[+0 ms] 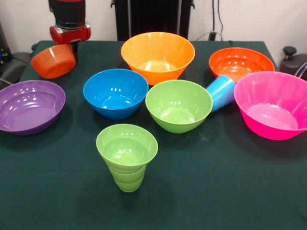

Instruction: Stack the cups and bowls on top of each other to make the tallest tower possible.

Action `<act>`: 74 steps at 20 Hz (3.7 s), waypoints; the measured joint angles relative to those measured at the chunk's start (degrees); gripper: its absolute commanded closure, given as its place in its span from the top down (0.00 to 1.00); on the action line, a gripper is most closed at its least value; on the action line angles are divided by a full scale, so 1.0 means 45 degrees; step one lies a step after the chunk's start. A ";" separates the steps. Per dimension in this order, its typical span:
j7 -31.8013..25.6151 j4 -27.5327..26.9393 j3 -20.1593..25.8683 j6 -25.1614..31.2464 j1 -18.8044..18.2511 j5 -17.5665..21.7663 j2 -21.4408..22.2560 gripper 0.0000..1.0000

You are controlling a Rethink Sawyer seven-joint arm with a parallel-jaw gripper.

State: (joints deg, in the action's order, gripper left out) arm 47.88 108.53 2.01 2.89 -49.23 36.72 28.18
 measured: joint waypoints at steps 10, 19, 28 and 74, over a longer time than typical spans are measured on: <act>0.0000 0.0006 -0.0535 0.0838 0.0650 -0.0769 0.0712 0.00; 0.0000 0.0009 -0.2192 0.1631 0.2173 -0.0930 0.1079 0.00; 0.0115 0.0002 -0.3831 0.1785 0.3666 -0.1096 0.0684 0.00; 0.1143 0.0827 -0.1427 0.1743 0.0252 -0.1305 0.0462 1.00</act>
State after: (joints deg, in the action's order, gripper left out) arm 53.03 112.25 -4.41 10.73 -48.09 30.84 30.26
